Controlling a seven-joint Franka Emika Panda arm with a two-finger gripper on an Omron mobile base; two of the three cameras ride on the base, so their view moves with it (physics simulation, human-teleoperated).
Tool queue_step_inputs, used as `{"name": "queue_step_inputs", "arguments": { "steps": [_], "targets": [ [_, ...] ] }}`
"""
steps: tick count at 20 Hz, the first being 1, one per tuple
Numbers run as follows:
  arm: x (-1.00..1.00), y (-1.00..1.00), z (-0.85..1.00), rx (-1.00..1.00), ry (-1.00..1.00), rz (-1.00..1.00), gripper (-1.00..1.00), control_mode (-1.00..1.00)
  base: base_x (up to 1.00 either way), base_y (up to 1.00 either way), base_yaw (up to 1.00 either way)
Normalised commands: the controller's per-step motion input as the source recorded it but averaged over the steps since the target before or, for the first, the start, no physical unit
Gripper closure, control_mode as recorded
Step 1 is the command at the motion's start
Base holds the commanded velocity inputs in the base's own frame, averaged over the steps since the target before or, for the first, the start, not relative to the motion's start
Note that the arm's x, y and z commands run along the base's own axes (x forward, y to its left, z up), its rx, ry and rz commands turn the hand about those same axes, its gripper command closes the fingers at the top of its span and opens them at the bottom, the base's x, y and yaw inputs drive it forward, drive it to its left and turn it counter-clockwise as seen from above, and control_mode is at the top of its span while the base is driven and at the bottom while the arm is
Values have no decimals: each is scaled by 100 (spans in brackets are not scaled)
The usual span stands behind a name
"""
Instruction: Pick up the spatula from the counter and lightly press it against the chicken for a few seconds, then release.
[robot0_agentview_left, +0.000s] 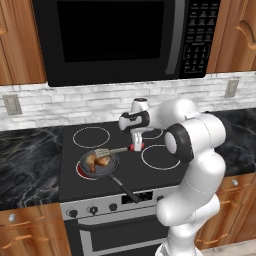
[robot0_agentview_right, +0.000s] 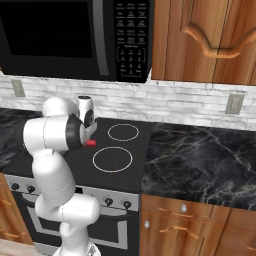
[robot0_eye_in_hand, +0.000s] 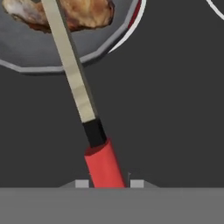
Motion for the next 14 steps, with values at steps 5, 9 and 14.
{"name": "queue_step_inputs", "arguments": {
  "steps": [5,9,14],
  "targets": [
    [-1,7,-26,-4,0,0,100,-100,0,0,0],
    [-5,7,-25,-4,0,0,100,-100,0,0,0],
    [-13,5,-26,-4,0,0,100,-100,0,0,0]
  ]
}}
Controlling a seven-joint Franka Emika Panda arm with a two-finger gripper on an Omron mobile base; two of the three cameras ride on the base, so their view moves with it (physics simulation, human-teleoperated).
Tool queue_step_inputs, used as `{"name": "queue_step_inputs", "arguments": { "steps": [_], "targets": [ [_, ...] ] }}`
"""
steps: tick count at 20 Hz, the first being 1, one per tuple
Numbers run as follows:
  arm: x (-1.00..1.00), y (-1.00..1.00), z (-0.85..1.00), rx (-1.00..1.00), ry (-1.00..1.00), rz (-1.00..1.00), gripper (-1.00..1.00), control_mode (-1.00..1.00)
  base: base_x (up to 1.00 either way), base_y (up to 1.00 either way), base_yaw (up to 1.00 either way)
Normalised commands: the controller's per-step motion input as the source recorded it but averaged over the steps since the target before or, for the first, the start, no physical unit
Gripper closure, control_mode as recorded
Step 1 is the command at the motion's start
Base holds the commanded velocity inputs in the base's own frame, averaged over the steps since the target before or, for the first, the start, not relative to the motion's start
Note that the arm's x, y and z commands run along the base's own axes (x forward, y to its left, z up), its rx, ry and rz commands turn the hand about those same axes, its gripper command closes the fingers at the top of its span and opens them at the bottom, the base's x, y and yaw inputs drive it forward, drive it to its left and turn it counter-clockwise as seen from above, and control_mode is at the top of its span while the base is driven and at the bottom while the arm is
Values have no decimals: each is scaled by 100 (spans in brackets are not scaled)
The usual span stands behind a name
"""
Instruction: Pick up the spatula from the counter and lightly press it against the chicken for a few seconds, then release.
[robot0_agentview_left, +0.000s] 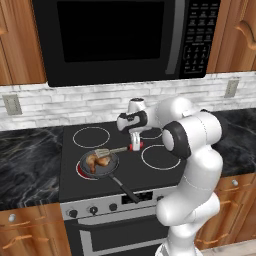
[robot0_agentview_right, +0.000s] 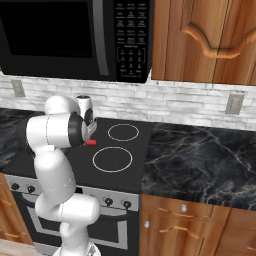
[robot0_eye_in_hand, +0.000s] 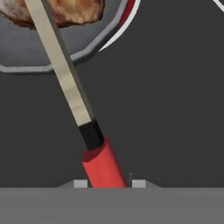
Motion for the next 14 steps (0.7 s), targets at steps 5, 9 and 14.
{"name": "queue_step_inputs", "arguments": {
  "steps": [5,9,14],
  "targets": [
    [-16,4,-24,-4,0,0,100,-100,0,0,0],
    [-31,0,0,-1,-5,0,100,-100,0,0,0],
    [-47,0,46,1,-9,4,100,-100,0,0,0]
  ]
}}
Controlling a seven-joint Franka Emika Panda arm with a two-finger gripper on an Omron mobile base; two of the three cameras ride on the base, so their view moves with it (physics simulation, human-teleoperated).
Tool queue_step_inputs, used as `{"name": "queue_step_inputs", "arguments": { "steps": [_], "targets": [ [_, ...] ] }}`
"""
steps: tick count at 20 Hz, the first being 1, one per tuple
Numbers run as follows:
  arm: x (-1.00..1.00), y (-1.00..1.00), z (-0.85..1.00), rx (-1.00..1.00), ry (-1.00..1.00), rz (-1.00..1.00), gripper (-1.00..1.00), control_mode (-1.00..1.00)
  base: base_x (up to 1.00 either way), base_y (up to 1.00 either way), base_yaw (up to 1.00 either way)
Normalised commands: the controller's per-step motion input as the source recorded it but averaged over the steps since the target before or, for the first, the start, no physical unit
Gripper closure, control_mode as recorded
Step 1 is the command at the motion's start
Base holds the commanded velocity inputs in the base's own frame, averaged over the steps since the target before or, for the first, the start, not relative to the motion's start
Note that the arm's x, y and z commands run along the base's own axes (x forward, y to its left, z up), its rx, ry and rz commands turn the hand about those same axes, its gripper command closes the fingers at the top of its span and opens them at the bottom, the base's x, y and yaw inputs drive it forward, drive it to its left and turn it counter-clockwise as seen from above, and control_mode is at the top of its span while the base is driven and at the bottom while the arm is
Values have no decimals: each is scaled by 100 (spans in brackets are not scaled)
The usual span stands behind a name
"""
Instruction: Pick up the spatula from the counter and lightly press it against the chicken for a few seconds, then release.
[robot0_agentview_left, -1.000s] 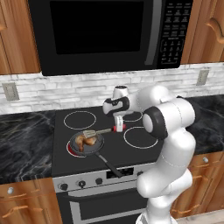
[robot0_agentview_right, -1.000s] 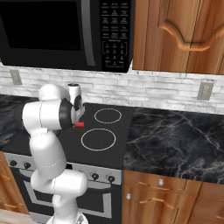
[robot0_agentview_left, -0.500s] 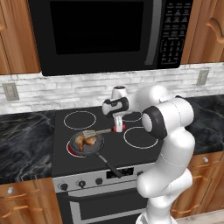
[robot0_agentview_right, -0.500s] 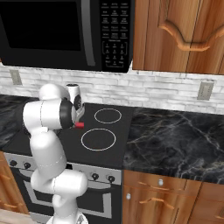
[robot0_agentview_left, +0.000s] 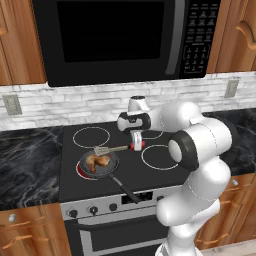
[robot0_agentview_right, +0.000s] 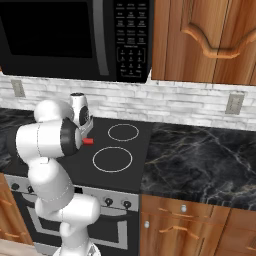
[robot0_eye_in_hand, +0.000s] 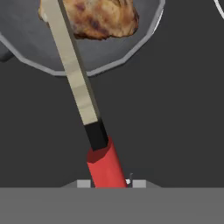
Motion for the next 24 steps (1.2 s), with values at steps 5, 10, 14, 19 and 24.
{"name": "queue_step_inputs", "arguments": {
  "steps": [5,10,14,19,24],
  "targets": [
    [-60,-8,56,3,-12,8,100,-100,0,0,0],
    [-72,-28,55,7,-7,8,100,-100,0,0,0],
    [-87,-28,41,8,-5,6,100,-100,0,0,0],
    [-88,-28,60,10,-2,6,100,-100,0,0,0],
    [-85,-20,73,10,0,5,100,-100,0,0,0]
  ]
}}
